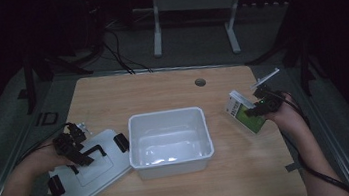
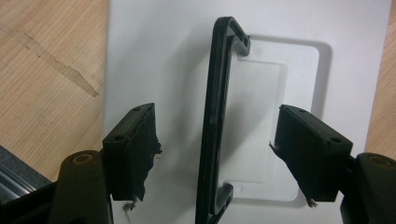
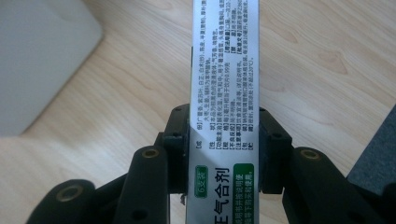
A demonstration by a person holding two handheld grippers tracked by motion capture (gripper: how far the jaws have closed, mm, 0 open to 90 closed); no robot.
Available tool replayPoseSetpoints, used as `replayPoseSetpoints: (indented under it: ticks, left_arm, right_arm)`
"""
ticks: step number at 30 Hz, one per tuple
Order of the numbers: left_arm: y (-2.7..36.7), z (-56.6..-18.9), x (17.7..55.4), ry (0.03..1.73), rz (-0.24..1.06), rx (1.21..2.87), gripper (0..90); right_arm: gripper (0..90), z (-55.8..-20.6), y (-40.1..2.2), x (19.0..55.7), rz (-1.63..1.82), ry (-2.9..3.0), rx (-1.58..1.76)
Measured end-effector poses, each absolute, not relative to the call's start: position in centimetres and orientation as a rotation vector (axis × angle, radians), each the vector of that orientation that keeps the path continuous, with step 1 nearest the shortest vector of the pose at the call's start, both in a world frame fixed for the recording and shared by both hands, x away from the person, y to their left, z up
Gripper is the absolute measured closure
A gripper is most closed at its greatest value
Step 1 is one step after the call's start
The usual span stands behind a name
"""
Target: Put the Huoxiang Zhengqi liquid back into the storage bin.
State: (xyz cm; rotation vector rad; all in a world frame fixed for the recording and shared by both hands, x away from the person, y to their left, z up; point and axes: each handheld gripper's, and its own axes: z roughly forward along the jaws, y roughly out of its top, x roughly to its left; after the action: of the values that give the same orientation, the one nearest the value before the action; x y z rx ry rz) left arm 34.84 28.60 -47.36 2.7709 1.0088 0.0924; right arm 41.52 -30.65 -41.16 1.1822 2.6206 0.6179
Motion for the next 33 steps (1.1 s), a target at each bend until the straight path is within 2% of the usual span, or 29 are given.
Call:
replayPoseSetpoints:
  ticks: [23, 33]
  left_arm:
    - [28.5, -47.1, 34.9, 1.010, 0.091, 2.776, 29.9]
    - [28.7, -47.0, 34.9, 1.023, 0.077, 2.763, 29.9]
  right_arm:
    - [63.4, -33.5, -27.2, 37.8, 0.800, 2.659, 0.865]
    - [63.3, -32.4, -24.8, 37.0, 0.828, 2.719, 0.739]
